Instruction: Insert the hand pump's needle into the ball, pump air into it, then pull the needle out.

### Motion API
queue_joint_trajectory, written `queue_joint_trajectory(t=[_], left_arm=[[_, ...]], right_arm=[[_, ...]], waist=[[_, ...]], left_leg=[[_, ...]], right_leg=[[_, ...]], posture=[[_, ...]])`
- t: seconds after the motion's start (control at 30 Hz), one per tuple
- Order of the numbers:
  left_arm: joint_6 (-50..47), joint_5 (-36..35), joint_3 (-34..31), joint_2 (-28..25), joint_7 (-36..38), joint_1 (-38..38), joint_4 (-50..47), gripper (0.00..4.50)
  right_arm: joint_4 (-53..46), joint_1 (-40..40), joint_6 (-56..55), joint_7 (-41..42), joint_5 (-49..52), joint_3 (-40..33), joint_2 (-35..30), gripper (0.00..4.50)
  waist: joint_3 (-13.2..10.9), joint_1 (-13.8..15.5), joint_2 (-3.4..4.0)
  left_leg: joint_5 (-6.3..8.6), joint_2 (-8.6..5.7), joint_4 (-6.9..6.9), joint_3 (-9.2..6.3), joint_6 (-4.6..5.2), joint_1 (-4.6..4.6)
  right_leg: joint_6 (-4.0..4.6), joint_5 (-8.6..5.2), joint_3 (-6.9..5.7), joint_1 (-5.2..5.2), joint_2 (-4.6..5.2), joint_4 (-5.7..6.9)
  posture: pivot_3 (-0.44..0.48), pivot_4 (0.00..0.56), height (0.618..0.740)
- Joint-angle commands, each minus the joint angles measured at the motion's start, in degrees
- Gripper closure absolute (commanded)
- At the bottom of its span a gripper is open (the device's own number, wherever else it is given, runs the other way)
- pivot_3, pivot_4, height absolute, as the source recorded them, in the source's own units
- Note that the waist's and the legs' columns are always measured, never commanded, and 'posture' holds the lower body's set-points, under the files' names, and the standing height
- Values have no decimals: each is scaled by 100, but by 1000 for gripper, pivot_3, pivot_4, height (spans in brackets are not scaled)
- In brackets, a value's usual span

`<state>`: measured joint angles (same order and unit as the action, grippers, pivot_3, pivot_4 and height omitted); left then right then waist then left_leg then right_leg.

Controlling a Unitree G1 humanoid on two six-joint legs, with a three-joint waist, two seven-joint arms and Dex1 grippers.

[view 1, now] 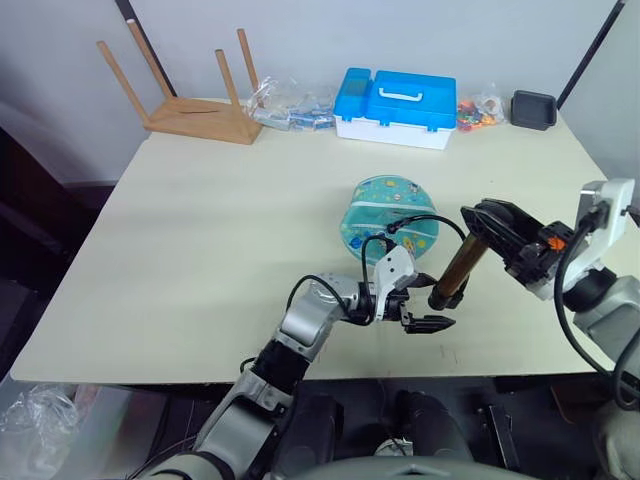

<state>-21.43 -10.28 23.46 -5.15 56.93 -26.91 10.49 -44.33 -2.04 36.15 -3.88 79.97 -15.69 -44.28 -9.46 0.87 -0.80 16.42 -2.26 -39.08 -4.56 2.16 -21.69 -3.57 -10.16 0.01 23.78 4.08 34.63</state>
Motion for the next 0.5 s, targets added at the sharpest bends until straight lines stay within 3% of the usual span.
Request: queue_joint_trajectory(t=[0.03, 0.07, 0.5], left_arm=[[138, -42, 12, 81, -21, -86, -53, 677], [159, -54, -11, 92, -34, -80, -61, 1169], [154, -81, -34, 75, 5, -120, -73, 1183]], right_arm=[[-155, -103, -46, 26, 123, -164, -80, 2634], [-152, -92, -47, 35, 130, -176, -90, 2634], [-122, -72, -99, 91, 46, -139, -30, 2634]], waist=[[0, 0, 0], [0, 0, 0], [0, 2, 0]], left_leg=[[0, 0, 0, 0, 0, 0], [0, 0, 0, 0, 0, 0], [0, 0, 0, 0, 1, -1]], right_leg=[[-1, 1, 0, 0, 0, 0], [-1, 1, 0, 0, 0, 0], [1, 0, 0, 0, 1, -2]], posture=[[0, 150, 740], [0, 150, 740], [0, 150, 740]])
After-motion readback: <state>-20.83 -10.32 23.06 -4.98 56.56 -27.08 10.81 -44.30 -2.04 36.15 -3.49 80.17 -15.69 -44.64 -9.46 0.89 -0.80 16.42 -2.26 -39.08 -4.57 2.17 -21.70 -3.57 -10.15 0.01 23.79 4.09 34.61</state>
